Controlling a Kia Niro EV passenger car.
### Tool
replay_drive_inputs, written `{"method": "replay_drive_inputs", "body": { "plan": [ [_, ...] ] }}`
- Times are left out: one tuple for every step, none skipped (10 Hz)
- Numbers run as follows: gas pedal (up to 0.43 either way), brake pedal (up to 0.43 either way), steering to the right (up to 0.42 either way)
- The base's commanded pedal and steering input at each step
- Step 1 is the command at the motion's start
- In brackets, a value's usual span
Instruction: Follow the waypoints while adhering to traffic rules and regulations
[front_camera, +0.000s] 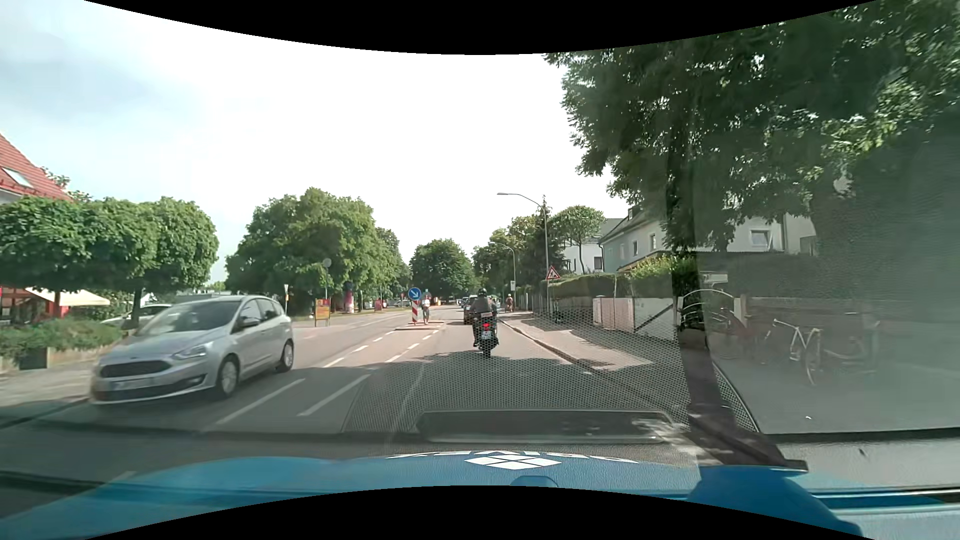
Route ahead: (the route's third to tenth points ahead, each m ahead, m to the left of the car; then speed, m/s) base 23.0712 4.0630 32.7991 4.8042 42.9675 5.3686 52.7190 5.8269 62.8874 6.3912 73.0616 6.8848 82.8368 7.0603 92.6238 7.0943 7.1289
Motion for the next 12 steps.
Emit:
{"method": "replay_drive_inputs", "body": {
  "plan": [
    [0.087, 0.000, 0.009],
    [0.087, 0.000, 0.002],
    [0.087, 0.000, -0.003],
    [0.087, 0.000, -0.006],
    [0.087, 0.000, -0.009],
    [0.098, 0.000, -0.011],
    [0.098, 0.000, -0.012],
    [0.098, 0.000, -0.015],
    [0.098, 0.000, -0.018],
    [0.098, 0.000, -0.020],
    [0.098, 0.000, -0.021],
    [0.098, 0.000, -0.021]
  ]
}}
